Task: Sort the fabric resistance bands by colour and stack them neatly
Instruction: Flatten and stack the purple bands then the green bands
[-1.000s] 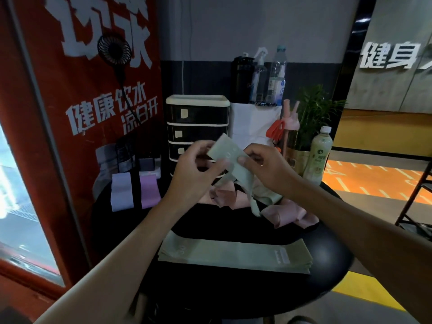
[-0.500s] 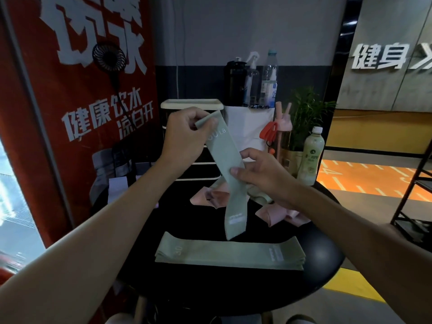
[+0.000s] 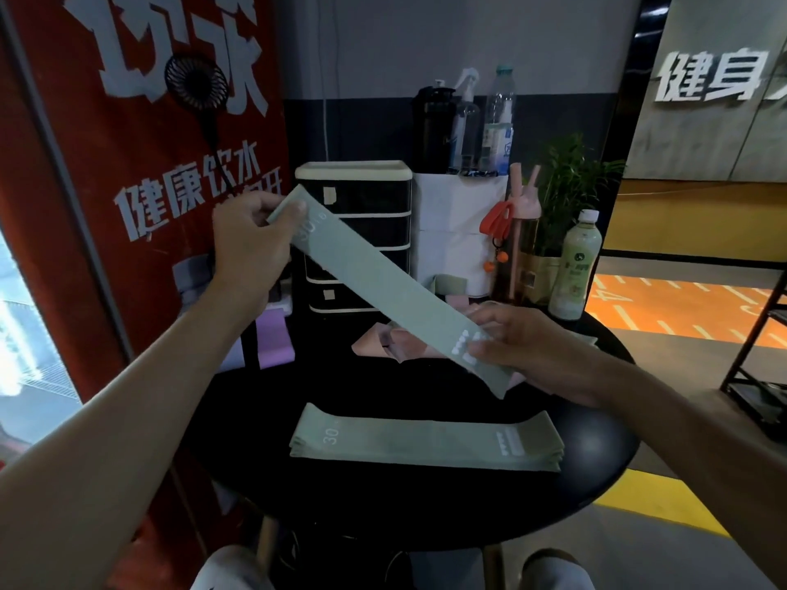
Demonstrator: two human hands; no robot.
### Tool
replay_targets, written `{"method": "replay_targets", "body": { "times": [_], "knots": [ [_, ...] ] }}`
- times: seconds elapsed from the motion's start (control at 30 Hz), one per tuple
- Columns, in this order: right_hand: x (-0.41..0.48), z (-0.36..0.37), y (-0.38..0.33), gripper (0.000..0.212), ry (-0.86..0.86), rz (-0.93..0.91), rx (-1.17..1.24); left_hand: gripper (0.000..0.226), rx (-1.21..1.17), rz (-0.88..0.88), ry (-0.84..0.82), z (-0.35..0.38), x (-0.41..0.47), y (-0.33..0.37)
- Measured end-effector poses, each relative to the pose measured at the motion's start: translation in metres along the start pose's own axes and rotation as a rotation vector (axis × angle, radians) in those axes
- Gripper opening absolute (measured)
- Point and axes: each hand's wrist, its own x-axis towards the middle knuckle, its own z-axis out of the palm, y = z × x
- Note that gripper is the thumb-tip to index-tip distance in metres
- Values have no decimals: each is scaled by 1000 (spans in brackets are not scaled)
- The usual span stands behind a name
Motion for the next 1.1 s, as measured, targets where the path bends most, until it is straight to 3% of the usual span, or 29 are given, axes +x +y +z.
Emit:
{"method": "replay_targets", "body": {
  "times": [0.1, 0.23, 0.47, 0.77, 1.1],
  "knots": [
    [-11, -10, 17, 23, 47, 8, 25, 16, -11, -79, -8, -13, -20, -18],
    [-25, -17, 40, 41, 200, 38, 43, 15, 50, -150, -64, -23, -51, -46],
    [-50, -12, 67, 18, 480, 95, -151, 26, 292, -104, -202, -35, -119, -82],
    [-57, -3, 85, 19, 421, 51, -502, 26, 368, -134, -237, -37, -140, -108],
    [-59, 4, 86, 18, 445, 13, -595, 25, 412, -147, -281, -36, -146, -119]
  ]
}}
